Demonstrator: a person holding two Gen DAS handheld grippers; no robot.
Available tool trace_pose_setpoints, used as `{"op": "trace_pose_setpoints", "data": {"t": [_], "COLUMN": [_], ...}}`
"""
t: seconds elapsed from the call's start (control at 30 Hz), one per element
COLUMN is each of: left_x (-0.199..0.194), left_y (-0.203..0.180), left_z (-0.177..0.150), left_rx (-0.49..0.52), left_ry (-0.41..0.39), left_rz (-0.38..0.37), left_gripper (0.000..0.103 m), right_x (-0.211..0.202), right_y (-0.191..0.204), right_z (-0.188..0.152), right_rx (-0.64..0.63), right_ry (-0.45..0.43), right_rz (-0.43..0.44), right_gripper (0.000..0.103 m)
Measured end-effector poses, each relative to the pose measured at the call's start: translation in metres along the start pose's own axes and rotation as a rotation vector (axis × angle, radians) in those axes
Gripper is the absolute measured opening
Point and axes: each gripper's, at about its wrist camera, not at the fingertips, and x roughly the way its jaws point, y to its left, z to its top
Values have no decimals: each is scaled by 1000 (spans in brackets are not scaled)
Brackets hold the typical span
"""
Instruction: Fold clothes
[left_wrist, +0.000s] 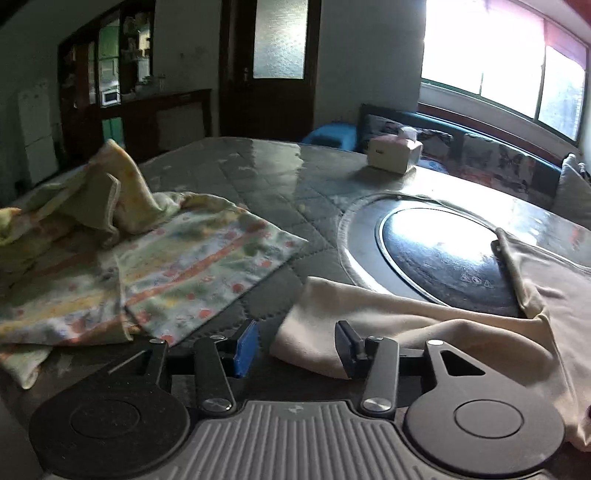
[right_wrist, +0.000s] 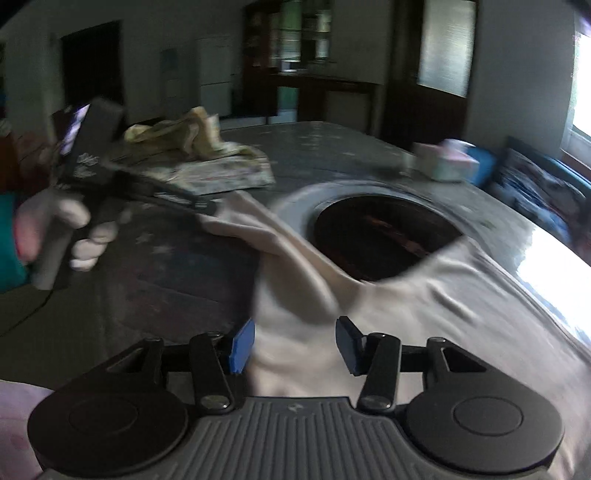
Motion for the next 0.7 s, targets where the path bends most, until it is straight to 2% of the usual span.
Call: {"op": "trace_pose_setpoints", "data": {"t": [0.07, 0.13, 0.23, 0.33, 0.37, 0.47, 0.63, 0.7], "left_x": [6, 8, 9, 6, 3, -2, -14, -8], "left_y": [1, 4, 9, 10, 9, 4, -2, -3], "left_z": [0, 2, 7, 18, 23, 40, 61, 61], "left_rx": [-3, -4, -21, -6, 7, 46, 109, 134], "left_ry": [11, 3, -2, -38, -56, -105, -196, -186], "left_rz": [-14, -17, -27, -33, -34, -32, -41, -19], "left_gripper": [41, 24, 9, 5, 5, 5, 5, 5], "right_x": [10, 23, 35, 35, 35, 32, 18, 17], "right_y": [10, 17, 21, 19, 16, 11, -1, -1], "right_z": [2, 1, -1, -1, 0, 1, 4, 1], "right_rx": [-23, -36, -31, -19, -11, 14, 80, 62], "right_ry": [20, 52, 80, 78, 80, 78, 54, 66], "right_rz": [14, 13, 5, -13, -14, -12, 82, 104], "right_gripper": [43, 37, 31, 10, 7, 4, 4, 4]}}
